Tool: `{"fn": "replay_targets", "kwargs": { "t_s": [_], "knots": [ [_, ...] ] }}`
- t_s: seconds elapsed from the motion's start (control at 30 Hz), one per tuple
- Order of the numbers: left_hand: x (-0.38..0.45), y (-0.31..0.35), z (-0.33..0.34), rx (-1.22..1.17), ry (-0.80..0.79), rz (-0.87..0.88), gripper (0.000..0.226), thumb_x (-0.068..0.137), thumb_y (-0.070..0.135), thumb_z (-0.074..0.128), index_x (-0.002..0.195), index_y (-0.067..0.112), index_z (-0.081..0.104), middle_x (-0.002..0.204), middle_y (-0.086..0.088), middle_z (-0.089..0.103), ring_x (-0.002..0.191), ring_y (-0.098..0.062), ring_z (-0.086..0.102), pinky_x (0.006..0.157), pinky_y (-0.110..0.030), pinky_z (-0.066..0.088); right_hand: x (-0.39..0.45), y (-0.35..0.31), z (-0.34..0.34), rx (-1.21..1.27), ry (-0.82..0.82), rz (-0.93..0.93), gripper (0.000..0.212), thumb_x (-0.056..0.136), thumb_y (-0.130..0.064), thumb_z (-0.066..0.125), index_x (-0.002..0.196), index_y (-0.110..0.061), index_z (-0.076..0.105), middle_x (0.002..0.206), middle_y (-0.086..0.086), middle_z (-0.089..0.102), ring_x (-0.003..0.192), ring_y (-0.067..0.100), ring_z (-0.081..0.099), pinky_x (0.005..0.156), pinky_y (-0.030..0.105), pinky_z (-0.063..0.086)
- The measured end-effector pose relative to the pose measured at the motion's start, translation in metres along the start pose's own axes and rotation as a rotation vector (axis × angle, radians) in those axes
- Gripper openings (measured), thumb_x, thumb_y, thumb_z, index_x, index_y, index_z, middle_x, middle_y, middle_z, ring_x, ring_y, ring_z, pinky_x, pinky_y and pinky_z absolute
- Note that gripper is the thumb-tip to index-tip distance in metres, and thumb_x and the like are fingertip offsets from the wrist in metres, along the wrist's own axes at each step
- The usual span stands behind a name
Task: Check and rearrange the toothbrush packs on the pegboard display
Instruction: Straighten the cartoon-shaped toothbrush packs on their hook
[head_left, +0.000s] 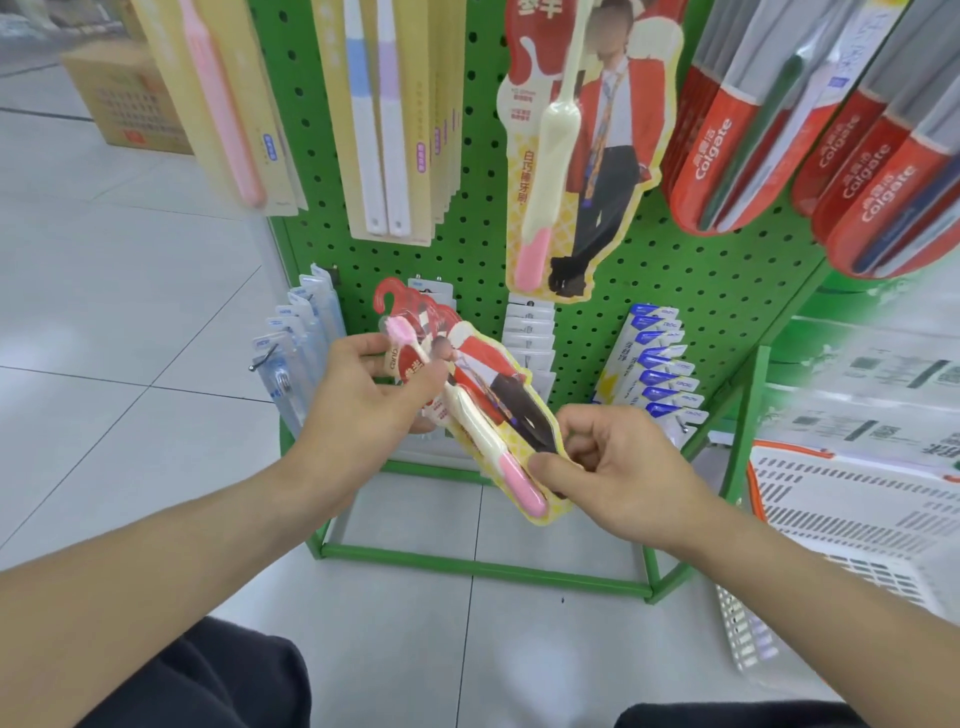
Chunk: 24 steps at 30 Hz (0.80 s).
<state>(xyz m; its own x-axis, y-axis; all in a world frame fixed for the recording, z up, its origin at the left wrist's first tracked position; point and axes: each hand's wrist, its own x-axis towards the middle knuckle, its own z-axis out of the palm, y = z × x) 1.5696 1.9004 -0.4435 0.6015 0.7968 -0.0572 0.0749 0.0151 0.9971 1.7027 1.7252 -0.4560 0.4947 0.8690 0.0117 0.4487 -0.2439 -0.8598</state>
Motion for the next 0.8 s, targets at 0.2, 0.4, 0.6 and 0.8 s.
{"fn": "replay_targets", "kwargs": {
  "t_s": [0.2,0.4,0.6,0.8],
  "knots": [
    [-0.008,0.000,0.000,0.099,-0.076,0.075,0.053,0.085,0.017,0.078,0.122,0.022,0.041,0.114,0.005,0.057,0.083,-0.016,0.074,0.077,-0.038,0.063,-0.003,-0.006,0.007,-0.224,0.114,-0.190,0.038,0.092,-0.019,0.066,0.058,-0.015,0.049,0.050,-0.006,0.042,0.048,0.007,0.033,0.047,0.019,0.029],
    [-0.012,0.008,-0.002,-0.105,-0.185,-0.097,0.027,0.097,0.010,0.059,0.120,0.023,0.061,0.118,-0.005,0.065,0.107,-0.022,0.070,0.080,-0.043,0.063,-0.003,-0.009,0.020,-0.227,0.120,-0.368,0.021,0.091,-0.007,0.062,0.092,-0.024,0.074,0.118,-0.020,0.069,0.113,-0.003,0.062,0.096,0.021,0.049],
    [-0.026,0.009,-0.005,-0.172,-0.412,-0.216,0.036,0.092,0.034,0.063,0.109,0.003,0.062,0.102,-0.017,0.073,0.094,-0.030,0.074,0.079,-0.044,0.062,-0.004,-0.007,0.030,-0.368,0.065,-0.460,0.047,0.087,-0.025,0.070,0.133,-0.019,0.065,0.148,-0.002,0.053,0.130,0.007,0.055,0.109,0.025,0.043],
    [-0.020,0.005,-0.016,0.000,-0.371,-0.155,0.023,0.103,0.003,0.046,0.109,0.004,0.068,0.100,-0.010,0.078,0.086,-0.026,0.076,0.069,-0.031,0.063,-0.005,-0.005,0.028,-0.301,-0.194,-0.314,0.070,0.091,-0.059,0.062,0.152,-0.032,0.042,0.161,-0.014,0.025,0.144,0.001,0.034,0.117,0.027,0.034]
  ]
}}
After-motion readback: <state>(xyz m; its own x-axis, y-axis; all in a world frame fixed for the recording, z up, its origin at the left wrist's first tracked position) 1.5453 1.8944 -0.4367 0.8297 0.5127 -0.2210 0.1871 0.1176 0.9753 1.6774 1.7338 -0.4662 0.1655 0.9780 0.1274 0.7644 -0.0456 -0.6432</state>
